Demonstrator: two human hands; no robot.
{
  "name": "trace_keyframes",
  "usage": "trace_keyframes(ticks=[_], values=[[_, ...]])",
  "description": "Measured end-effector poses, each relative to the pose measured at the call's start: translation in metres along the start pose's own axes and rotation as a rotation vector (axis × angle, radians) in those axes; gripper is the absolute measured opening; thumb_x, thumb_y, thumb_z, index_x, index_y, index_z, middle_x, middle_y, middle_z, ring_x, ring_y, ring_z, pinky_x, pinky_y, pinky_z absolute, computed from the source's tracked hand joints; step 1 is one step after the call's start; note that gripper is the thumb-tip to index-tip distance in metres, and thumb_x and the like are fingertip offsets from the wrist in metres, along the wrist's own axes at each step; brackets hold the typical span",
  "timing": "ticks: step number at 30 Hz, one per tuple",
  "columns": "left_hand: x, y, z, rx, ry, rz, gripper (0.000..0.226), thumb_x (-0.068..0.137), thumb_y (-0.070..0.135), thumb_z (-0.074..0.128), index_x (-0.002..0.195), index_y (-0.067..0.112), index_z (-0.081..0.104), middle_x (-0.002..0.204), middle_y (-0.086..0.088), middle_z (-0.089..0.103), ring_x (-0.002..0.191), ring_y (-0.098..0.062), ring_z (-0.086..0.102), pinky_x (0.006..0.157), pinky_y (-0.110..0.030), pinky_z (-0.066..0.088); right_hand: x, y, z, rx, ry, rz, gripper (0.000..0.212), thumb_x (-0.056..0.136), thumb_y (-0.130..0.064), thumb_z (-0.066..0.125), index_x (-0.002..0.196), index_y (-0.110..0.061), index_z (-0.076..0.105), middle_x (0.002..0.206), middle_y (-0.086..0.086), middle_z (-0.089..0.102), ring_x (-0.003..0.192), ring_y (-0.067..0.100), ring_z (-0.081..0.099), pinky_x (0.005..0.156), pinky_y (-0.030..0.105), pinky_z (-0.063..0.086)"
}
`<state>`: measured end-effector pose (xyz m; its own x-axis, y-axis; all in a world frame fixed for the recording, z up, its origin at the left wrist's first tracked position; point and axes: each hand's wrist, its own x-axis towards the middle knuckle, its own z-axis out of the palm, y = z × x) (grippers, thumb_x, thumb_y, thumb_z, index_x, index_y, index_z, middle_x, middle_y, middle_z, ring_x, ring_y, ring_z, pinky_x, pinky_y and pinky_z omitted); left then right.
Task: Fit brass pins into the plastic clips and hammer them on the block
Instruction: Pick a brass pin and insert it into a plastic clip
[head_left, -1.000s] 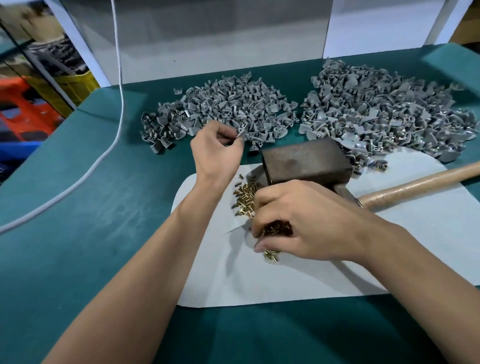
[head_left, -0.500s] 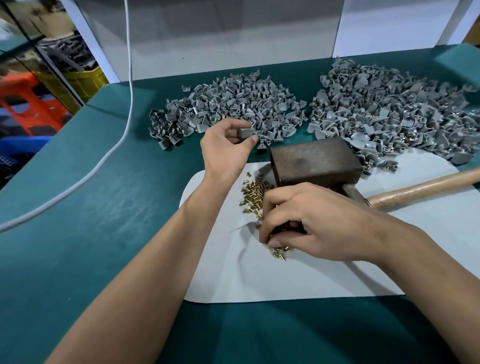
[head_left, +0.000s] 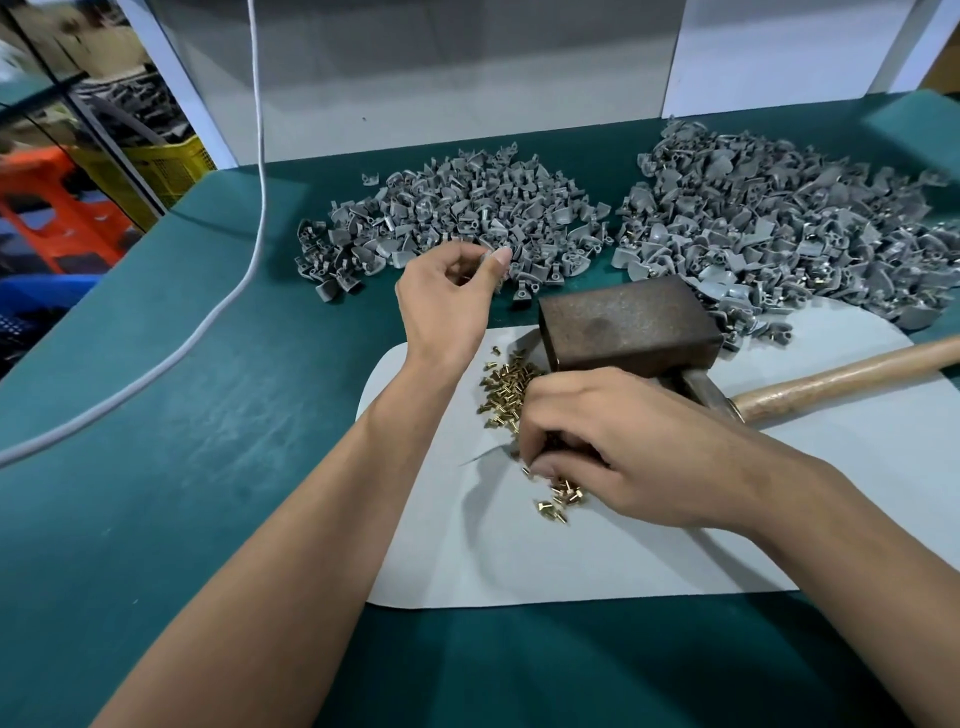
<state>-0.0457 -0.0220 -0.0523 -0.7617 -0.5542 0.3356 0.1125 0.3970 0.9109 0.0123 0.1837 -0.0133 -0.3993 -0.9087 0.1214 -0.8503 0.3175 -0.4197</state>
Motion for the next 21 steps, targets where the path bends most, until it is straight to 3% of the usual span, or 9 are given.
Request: trace_keyframes(ticks=[4,8,11,13,17,21], values=[[-0.002,0.006,0.000,-0.011,-0.045,0.023,0.020,0.088,0.037,0.079,0.081,0.019,0.082,0.068,-0.001,0.073,0.059,-0.006,0.052,0.060,-0.028,0.044,0.000,0.004,-0.005,0.112,0.261,0.039,0.006,0.098,-0.019,0.065,0.094,-0.021,0.062,0.088,-0.016,0.063,0.085,0.004,0.060,0.075,0.025,0.049],[-0.013,0.022,0.005,-0.178,-0.115,0.023,0.013,0.093,0.021,0.076,0.101,0.012,0.081,0.078,-0.001,0.078,0.067,-0.010,0.072,0.059,-0.021,0.052,-0.002,0.011,-0.011,0.214,0.609,0.100,0.008,0.092,-0.014,0.074,0.099,-0.014,0.070,0.089,-0.011,0.070,0.085,0.009,0.069,0.075,0.025,0.057],[-0.025,0.035,0.012,-0.279,-0.155,0.110,0.014,0.096,0.015,0.072,0.104,0.006,0.079,0.078,-0.005,0.078,0.066,-0.014,0.073,0.052,-0.019,0.049,-0.005,0.020,-0.016,0.302,0.807,0.208,0.009,0.089,-0.012,0.077,0.097,-0.016,0.077,0.092,-0.006,0.074,0.084,0.007,0.071,0.070,0.020,0.059],[-0.032,0.043,0.016,-0.335,-0.195,0.156,0.014,0.097,0.015,0.070,0.103,0.005,0.078,0.078,-0.007,0.077,0.064,-0.015,0.071,0.054,-0.023,0.051,-0.007,0.026,-0.021,0.294,0.872,0.262,0.011,0.088,-0.012,0.077,0.095,-0.020,0.078,0.092,-0.009,0.074,0.084,0.004,0.071,0.072,0.015,0.055],[-0.044,0.055,0.026,-0.400,-0.260,0.162,0.014,0.096,0.010,0.070,0.106,0.004,0.077,0.086,-0.008,0.079,0.065,-0.016,0.070,0.059,-0.026,0.057,-0.008,0.033,-0.026,0.248,0.913,0.315,0.018,0.088,-0.009,0.075,0.098,-0.024,0.079,0.091,-0.016,0.074,0.082,0.001,0.070,0.078,0.019,0.054],[-0.055,0.060,0.034,-0.358,-0.271,0.164,0.012,0.093,0.007,0.073,0.103,0.008,0.080,0.095,-0.003,0.080,0.085,-0.016,0.076,0.072,-0.031,0.062,-0.006,0.031,-0.024,0.184,0.933,0.321,0.018,0.086,-0.005,0.075,0.099,-0.017,0.080,0.093,-0.010,0.076,0.090,0.003,0.072,0.086,0.028,0.059]])
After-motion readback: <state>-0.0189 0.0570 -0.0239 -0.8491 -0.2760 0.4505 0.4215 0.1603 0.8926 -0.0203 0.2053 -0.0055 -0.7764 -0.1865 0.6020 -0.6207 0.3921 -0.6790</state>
